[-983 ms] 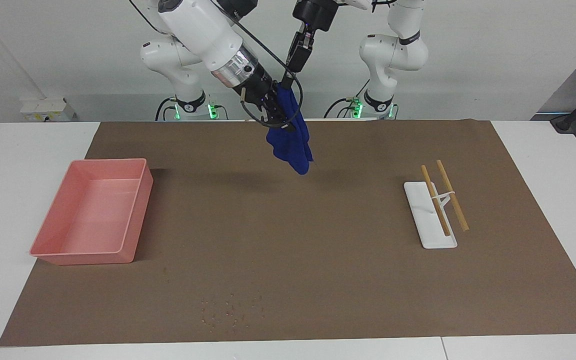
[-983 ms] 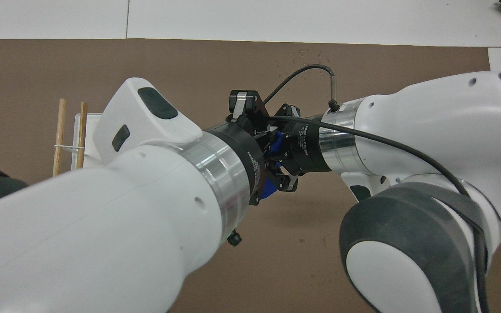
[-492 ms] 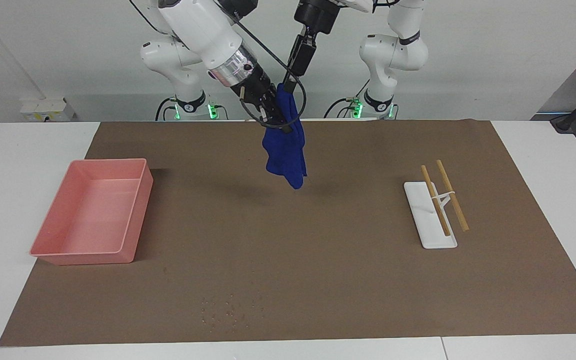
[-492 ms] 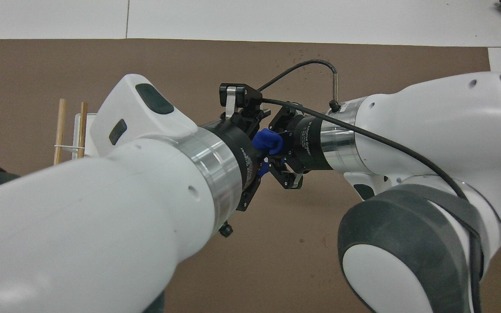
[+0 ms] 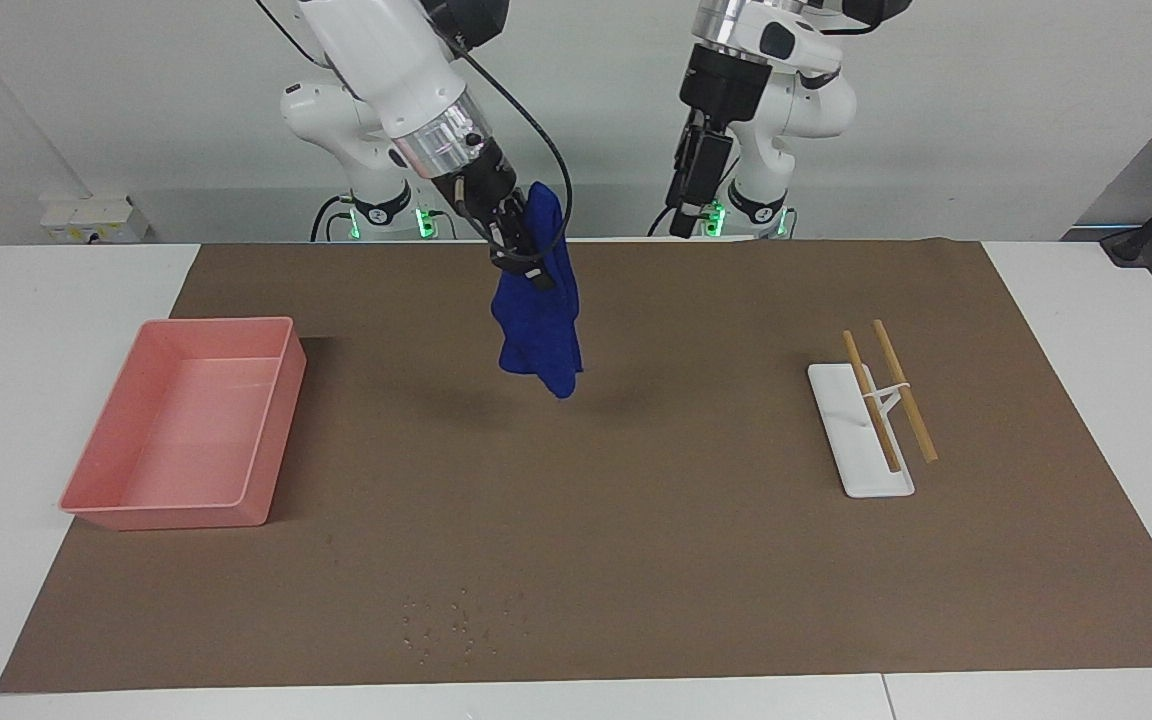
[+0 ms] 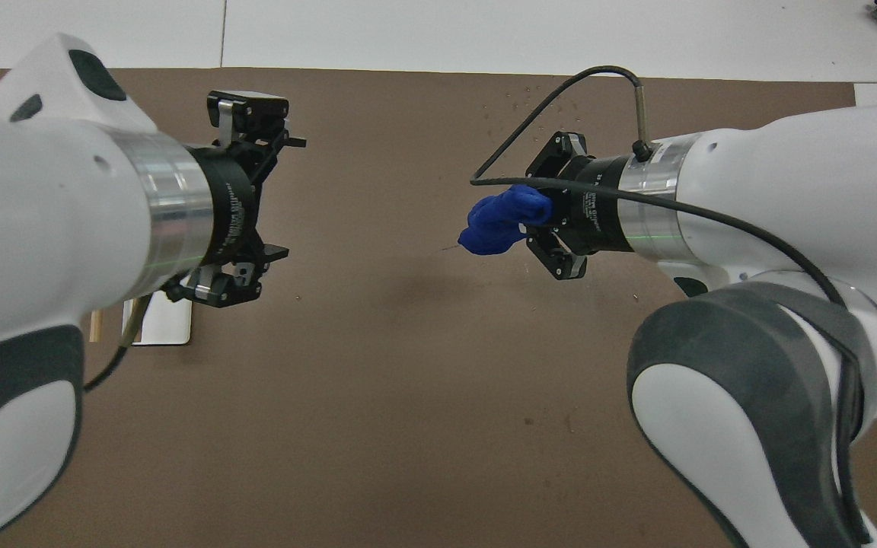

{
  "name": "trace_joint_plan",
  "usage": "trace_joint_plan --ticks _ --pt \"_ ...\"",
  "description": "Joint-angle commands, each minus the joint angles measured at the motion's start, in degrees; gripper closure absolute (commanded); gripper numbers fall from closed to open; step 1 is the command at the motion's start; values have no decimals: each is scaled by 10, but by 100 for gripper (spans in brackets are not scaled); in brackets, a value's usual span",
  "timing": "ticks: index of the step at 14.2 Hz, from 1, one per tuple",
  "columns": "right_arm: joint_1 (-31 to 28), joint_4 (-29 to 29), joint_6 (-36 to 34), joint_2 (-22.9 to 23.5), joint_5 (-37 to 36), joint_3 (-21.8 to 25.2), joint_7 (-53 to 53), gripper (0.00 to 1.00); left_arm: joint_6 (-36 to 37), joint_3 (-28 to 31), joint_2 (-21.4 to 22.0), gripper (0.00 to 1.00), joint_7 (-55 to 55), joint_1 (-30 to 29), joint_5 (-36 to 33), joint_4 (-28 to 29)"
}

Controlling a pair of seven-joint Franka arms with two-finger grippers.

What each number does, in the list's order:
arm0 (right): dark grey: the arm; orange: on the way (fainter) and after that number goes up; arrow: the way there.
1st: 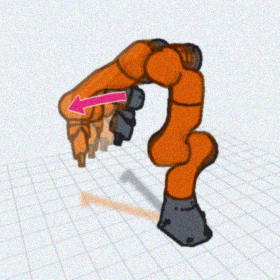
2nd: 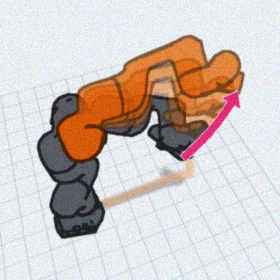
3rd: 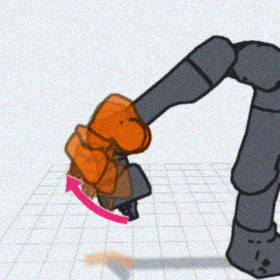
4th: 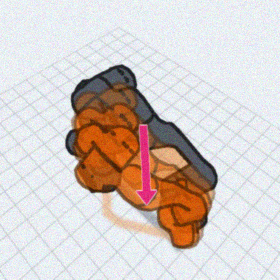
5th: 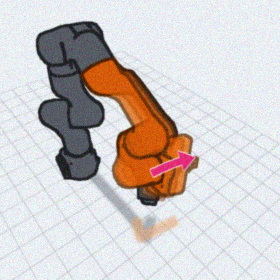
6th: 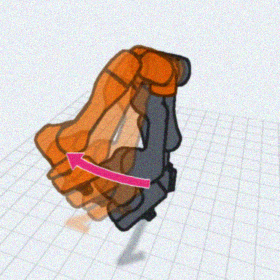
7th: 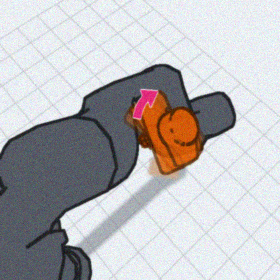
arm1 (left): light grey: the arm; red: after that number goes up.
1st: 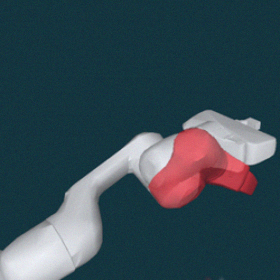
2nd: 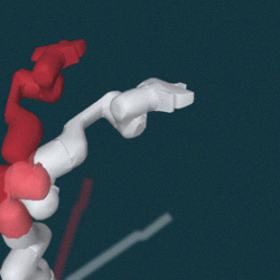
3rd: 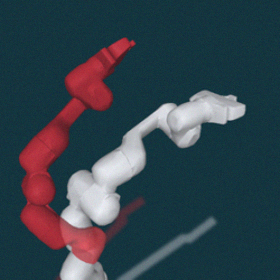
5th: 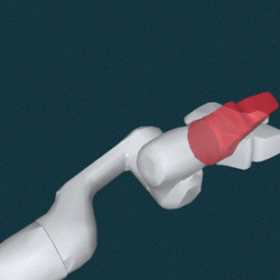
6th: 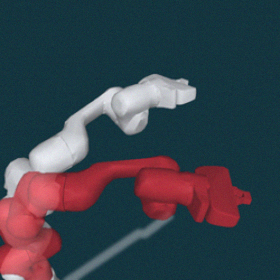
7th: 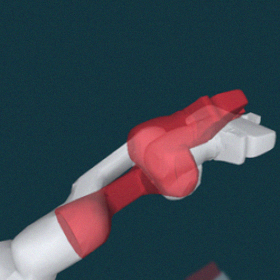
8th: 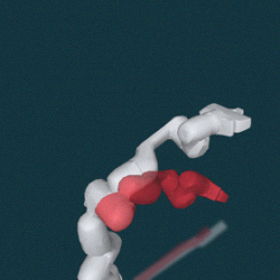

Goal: Wipe water with towel using both arms
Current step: 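Grasp the towel with the right gripper while the left gripper releases it, then pull the towel away with the right gripper while the left gripper retracts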

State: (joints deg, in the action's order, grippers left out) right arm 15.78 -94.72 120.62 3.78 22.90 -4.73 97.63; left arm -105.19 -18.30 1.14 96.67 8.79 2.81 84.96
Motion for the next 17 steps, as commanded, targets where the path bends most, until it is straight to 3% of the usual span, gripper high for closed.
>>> trace_joint_plan --ticks 1,3,6,10,12,17 --pt "-30 6 76 45 -19 -5 -97 100 55 -3 54 0 -191 -59 10 69" --pt "-35 22 115 96 -45 -5 -179 100 96 1 83 0 -354 -95 10 109" --pt "-42 127 177 216 -93 -5 -267 100 125 7 118 0 -540 -140 10 165" --pt "-51 188 278 315 -95 -5 -389 100 160 8 125 0 -732 -209 9 172" --pt "-57 178 319 327 -89 -5 -418 100 166 11 125 0 -774 -221 4 172" --pt "-60 28 323 281 -88 -5 -425 100 162 12 114 0 -909 -251 -27 172"
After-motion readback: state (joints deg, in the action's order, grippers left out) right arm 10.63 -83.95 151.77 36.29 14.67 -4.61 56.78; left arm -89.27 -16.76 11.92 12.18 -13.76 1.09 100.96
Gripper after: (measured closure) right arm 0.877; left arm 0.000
